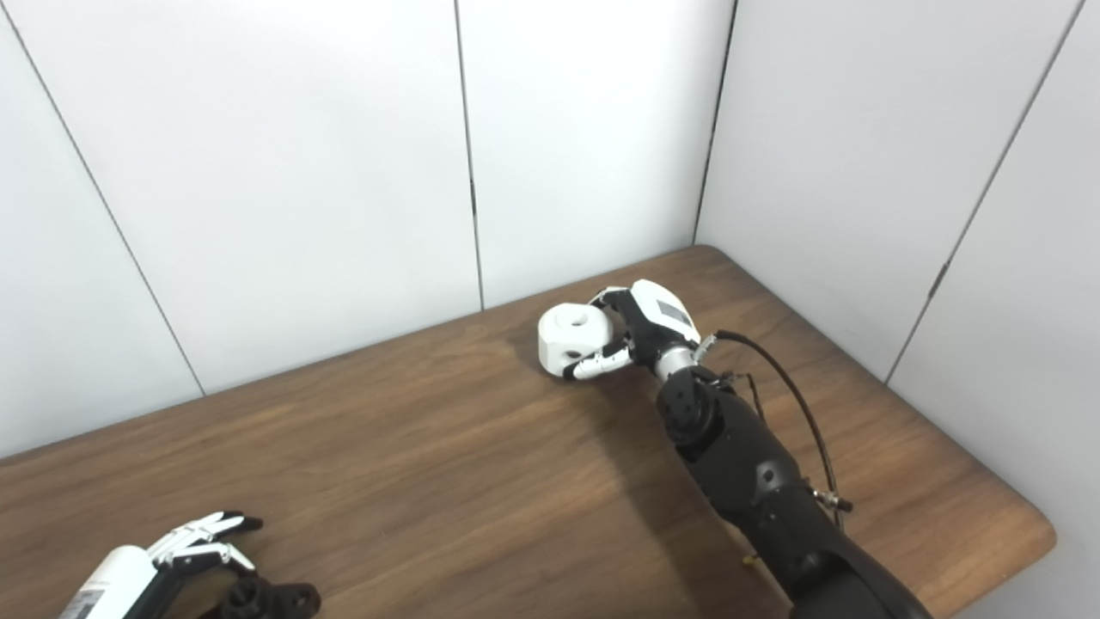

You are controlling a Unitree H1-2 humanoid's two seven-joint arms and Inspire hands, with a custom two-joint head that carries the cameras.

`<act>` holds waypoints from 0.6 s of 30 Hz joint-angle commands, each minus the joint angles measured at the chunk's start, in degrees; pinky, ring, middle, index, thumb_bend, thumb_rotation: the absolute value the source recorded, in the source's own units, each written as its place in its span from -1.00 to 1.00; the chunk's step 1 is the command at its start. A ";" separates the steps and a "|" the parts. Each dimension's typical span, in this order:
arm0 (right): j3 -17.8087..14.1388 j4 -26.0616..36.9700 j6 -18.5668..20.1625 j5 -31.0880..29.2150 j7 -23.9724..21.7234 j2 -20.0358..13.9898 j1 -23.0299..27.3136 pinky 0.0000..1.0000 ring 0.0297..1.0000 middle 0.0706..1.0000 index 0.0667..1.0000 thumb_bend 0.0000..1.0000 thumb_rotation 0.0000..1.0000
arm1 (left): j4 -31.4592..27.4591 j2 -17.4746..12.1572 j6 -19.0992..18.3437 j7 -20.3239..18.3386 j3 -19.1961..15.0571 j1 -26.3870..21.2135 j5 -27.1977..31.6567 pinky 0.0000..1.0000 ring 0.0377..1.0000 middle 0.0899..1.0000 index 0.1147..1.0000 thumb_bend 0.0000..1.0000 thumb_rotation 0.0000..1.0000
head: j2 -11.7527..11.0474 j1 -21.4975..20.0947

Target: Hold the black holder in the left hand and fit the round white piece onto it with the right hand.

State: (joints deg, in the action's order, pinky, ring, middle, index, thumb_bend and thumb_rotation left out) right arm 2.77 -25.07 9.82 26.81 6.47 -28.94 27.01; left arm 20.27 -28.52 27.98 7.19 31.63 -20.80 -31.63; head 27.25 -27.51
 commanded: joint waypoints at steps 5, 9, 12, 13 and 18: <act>0.56 -1.31 -3.84 0.14 3.13 1.06 1.56 0.25 0.51 0.56 -0.08 0.06 -0.70 | 2.11 -1.46 -1.20 -4.55 1.91 4.23 -4.65 0.70 0.75 0.63 -0.17 0.04 -0.90 | 0.27 0.25; 0.74 -1.87 -4.70 0.61 4.78 1.28 1.45 0.24 0.49 0.51 -0.10 0.04 -0.71 | 2.02 -1.39 -1.17 -4.66 1.89 4.24 -4.40 0.69 0.75 0.63 -0.17 0.04 -0.90 | 0.27 0.25; 0.98 -2.05 -4.71 1.56 6.13 1.45 1.27 0.23 0.47 0.48 -0.10 0.03 -0.71 | 1.59 -1.33 -1.31 -4.87 1.69 4.43 -4.74 0.69 0.76 0.63 -0.17 0.04 -0.90 | 0.53 0.72; 0.98 -2.14 -5.03 1.60 6.57 1.51 1.22 0.23 0.47 0.47 -0.10 0.03 -0.71 | 1.45 -1.30 -1.38 -4.98 1.61 4.49 -4.85 0.69 0.75 0.63 -0.17 0.04 -0.90 | 0.53 0.72; 1.03 -1.51 -6.03 1.64 7.37 1.72 1.10 0.22 0.46 0.44 -0.11 0.03 -0.72 | 0.99 -1.24 -1.38 -5.43 1.34 4.66 -4.72 0.69 0.76 0.63 -0.17 0.04 -0.90 | 0.82 1.15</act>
State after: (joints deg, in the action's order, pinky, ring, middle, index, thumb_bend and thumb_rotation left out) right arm 3.90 -27.26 4.89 27.80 12.96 -26.54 27.00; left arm 19.40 -28.27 27.98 7.06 31.07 -20.19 -32.53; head 28.04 -26.28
